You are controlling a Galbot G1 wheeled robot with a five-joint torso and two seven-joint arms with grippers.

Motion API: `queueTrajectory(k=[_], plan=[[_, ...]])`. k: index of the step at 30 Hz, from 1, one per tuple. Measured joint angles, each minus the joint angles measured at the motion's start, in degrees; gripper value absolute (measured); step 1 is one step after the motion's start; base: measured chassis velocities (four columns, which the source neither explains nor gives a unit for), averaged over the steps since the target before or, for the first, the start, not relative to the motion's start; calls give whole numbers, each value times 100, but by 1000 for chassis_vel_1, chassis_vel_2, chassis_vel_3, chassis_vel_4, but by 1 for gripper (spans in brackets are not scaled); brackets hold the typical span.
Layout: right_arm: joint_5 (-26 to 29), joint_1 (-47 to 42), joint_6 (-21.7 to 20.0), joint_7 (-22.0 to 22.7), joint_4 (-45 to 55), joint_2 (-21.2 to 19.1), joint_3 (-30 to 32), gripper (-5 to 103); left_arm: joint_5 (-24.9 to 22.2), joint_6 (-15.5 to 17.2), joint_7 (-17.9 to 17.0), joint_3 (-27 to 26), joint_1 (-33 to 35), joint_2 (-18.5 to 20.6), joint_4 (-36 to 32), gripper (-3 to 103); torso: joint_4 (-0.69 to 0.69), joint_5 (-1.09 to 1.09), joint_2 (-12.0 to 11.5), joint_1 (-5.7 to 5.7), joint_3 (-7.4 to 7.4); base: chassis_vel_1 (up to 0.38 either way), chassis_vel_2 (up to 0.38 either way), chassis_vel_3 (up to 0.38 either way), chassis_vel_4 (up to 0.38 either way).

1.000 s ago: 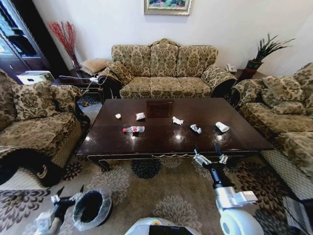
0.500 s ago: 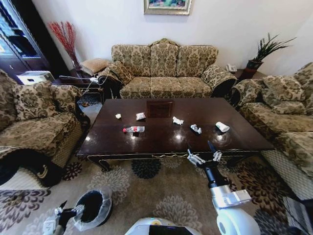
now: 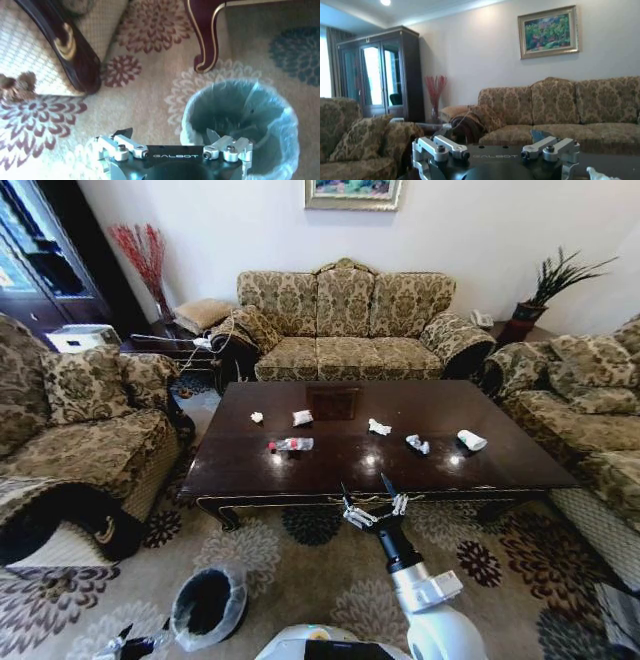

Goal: Move to the front of the table and place the trash on the table into the trash bin.

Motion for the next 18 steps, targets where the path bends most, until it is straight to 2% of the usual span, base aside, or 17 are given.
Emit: queueTrajectory(k=[3,7,10,15,18], plan=[[47,-55,1,-18,-131,-25,139,100,34,5,131,119,-170,77,261,98,0,0,0,0,0,65,16,-36,-36],[57,-39,61,-23,-468,-34,262,100,28,2,231,312,-393,171,602,98,0,11,-1,0,1,-17,-12,5,8],[84,-11,76,-27,-616,-31,301,100,22,-19,255,427,-535,236,840,98,-2,5,0,0,1,-69,-69,21,23],[154,74,148,-25,-920,101,474,100,110,-362,262,716,-918,443,1550,98,0,-1,0,1,1,-11,-6,4,-3],[194,29,151,-24,-944,139,515,100,154,-450,263,777,-1057,510,1784,98,0,2,0,0,1,0,0,0,0]])
